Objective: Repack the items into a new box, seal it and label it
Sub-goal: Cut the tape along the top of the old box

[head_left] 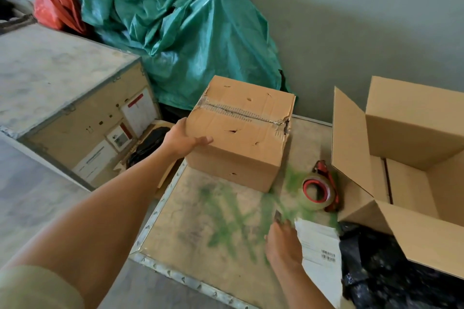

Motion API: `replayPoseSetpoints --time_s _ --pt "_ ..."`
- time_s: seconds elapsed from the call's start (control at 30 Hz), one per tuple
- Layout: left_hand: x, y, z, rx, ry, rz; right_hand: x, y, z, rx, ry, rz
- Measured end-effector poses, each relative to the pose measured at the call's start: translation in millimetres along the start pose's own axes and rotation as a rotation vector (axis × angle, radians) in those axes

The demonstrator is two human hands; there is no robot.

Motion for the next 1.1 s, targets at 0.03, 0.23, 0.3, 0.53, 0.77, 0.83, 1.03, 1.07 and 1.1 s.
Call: replayPoseSetpoints --time_s 0.03,0.23,0.3,0.53,0.77,0.83,1.03,1.07,1.1 --pt "0.5 -0.8 -2.3 0.004 -0.002 -0.007 -0.8 0.8 -2.6 -0.015 0.005 0.005" --pt "4.9 2.1 -5.7 0.057 -0.067 -0.035 1.7 4.2 -13.3 -0.023 0.0 0.111" --pt "5.1 5.6 -5.5 0.047 -0.105 -0.017 9.6 6.4 -13.8 -0.065 -0.008 0.18" --pt "6.6 8.6 -12.3 0.068 -0.133 0.062 95.0 3.5 -27.0 -0.079 0.173 0.594" --pt "-1.7 3.1 -3.1 0.084 -0.128 0.024 210.9 -27.7 0.6 0.135 0.356 0.552" --pt "-3.7 1.5 -0.8 0.074 -0.12 0.012 225.3 -36.6 21.1 0.151 0.315 0.508" --pt "0.7 -2.0 -1.9 0.021 -0.211 0.129 253.5 -54.1 48.9 0.181 0.159 0.438" --pt "1.9 -1.8 -2.1 0.019 -0.219 0.154 256.6 -56.8 52.2 0.18 0.15 0.413" --pt "2.1 -2.3 -2.3 0.018 -0.219 0.168 258.5 -58.1 56.3 0.176 0.147 0.383"
Point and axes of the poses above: each hand's wrist, its own z-axis towards the middle knuckle, its own x-axis out of the back of the hand, y = z × x, the point moved 4 cm from there along z, towards the middle knuckle, and after that the axes turned 2 degrees about -y, right-handed, at the moved point
